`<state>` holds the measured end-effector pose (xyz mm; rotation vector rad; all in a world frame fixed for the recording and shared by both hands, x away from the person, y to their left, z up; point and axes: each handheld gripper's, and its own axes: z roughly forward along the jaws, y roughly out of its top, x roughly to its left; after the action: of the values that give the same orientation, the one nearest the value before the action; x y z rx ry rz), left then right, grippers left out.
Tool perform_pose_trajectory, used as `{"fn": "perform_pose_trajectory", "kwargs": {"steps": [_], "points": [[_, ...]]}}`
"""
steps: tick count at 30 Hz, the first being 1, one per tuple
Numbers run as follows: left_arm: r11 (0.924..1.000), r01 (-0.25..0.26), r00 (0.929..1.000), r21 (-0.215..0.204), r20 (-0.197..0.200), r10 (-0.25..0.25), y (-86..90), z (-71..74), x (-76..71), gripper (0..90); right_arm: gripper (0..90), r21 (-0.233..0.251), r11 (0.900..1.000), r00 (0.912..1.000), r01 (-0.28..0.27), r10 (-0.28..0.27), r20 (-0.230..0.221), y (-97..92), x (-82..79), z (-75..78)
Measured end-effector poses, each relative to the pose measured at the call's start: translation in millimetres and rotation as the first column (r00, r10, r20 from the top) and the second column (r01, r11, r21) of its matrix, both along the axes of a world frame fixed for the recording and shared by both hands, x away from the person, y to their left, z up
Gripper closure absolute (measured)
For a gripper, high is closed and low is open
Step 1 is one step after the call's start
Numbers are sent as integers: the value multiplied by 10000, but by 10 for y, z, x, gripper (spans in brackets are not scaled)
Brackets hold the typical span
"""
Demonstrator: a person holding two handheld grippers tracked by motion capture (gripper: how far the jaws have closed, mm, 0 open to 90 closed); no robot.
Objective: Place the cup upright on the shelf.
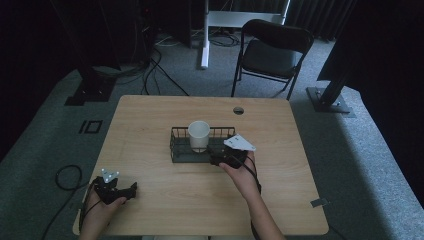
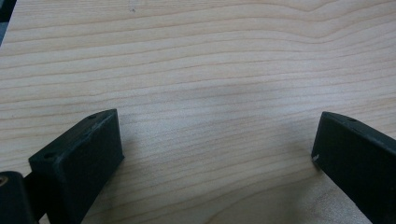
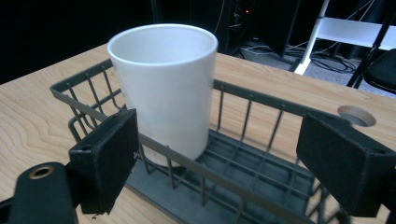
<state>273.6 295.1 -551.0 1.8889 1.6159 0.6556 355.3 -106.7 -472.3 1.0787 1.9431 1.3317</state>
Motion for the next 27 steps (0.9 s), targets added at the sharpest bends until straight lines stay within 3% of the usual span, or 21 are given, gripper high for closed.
{"fn": "perform_pose_trajectory", "kwargs": {"steps": [16,27], "points": [[10000,16,10000,23,-18,-16,2,1,-1,20,130,16,9984,9984,562,-562,-87,-336,-106,-121],[10000,20,10000,28,-21,-20,2,1,-1,20,130,-88,9966,9953,824,-827,-498,-575,-192,-310]]}}
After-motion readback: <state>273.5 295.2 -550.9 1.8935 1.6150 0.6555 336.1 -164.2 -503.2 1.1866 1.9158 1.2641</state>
